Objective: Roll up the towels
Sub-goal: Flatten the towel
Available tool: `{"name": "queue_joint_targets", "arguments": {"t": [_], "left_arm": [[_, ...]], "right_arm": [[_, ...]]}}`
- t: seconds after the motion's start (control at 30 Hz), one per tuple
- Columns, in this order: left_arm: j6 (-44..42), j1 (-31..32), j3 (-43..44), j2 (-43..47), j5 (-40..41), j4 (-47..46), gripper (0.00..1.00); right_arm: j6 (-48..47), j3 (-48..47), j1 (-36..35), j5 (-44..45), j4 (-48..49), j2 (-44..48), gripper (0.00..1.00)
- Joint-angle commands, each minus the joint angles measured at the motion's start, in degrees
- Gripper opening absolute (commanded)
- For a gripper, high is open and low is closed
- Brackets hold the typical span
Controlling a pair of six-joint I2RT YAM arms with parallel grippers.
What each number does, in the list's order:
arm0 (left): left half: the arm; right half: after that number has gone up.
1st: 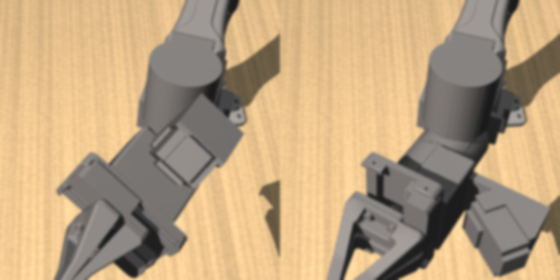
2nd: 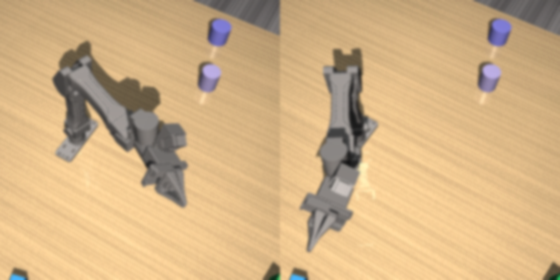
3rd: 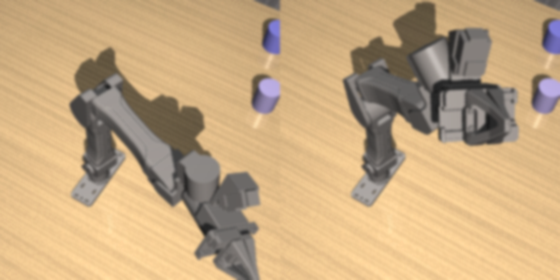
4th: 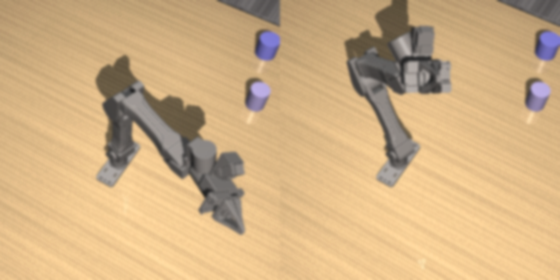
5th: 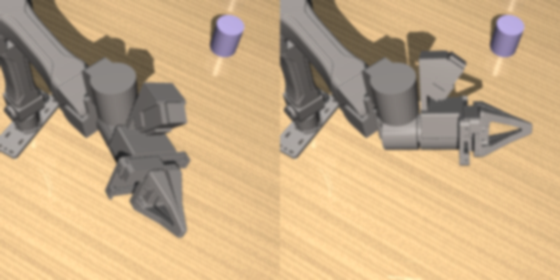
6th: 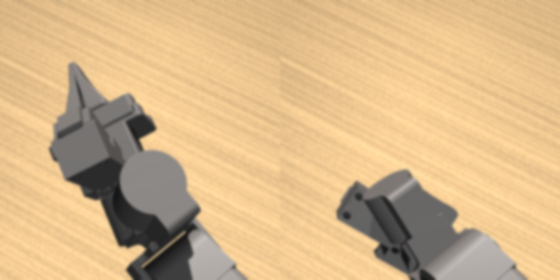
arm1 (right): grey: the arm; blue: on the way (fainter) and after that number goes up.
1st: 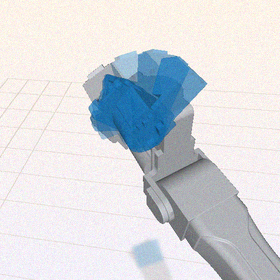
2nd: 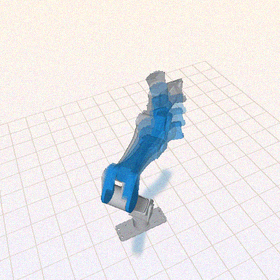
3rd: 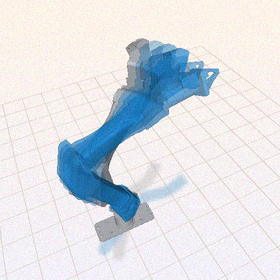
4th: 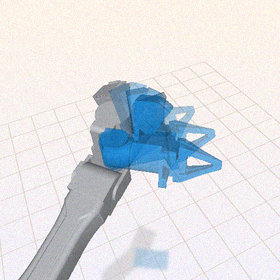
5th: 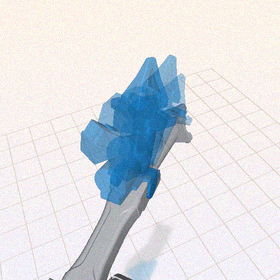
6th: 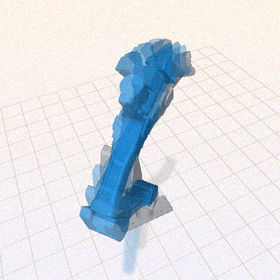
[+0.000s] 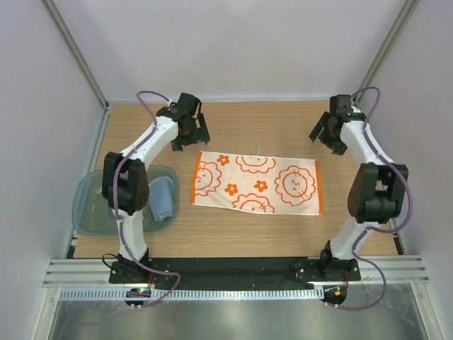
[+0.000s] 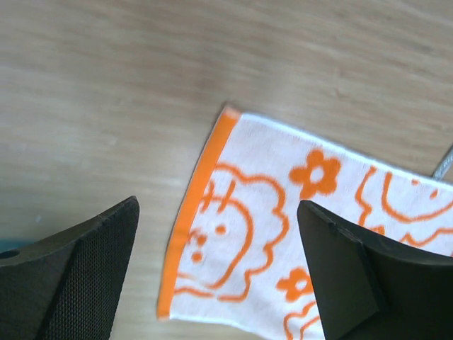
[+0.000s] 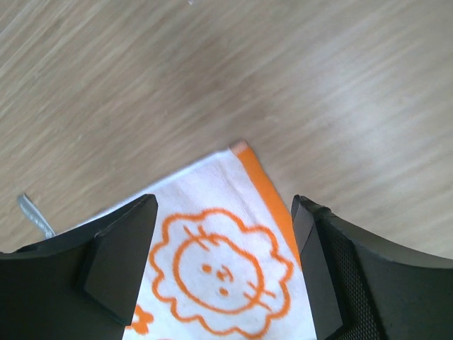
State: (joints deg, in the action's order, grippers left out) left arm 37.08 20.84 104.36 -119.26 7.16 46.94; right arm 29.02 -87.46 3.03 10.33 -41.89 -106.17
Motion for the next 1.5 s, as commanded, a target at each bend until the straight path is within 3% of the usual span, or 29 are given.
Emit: {"name": "queue_joint_targets", "arguments": {"t": [0.0,0.17,0.37,0.5,0.73,0.9,1.27,1.47], "left_arm": [[0.8,2.3,-8.5,12.7,3.0,-1.4,0.92],[3.5,8.9,-24.6,20.8,2.5,-5.2,0.89],[10.3,14.3,-37.8,28.5,0.7,-11.1,0.8],[14.2,14.6,-47.9,34.4,-0.5,-16.0,0.72],[14.4,14.5,-57.8,41.6,3.7,-20.6,0.72],[13.7,13.4,-58.7,39.9,2.6,-21.8,0.72],[8.7,1.6,-60.8,41.1,0.8,-21.1,0.71],[8.9,1.1,-61.6,44.1,0.8,-19.6,0.68]], "right_arm": [[-0.6,7.6,0.1,3.7,-0.1,13.0,0.84],[0.3,21.9,0.2,-2.0,0.1,21.5,0.86],[4.6,34.8,0.3,-9.4,4.0,32.8,0.85],[5.7,38.2,0.2,-8.8,4.4,38.8,0.84],[5.6,38.7,0.0,-11.5,4.0,40.7,0.83],[5.0,39.7,-0.2,-11.6,4.2,43.4,0.83],[4.3,41.2,-0.2,-12.2,4.6,42.3,0.83],[4.2,40.6,-0.3,-11.9,4.9,42.1,0.83]]}}
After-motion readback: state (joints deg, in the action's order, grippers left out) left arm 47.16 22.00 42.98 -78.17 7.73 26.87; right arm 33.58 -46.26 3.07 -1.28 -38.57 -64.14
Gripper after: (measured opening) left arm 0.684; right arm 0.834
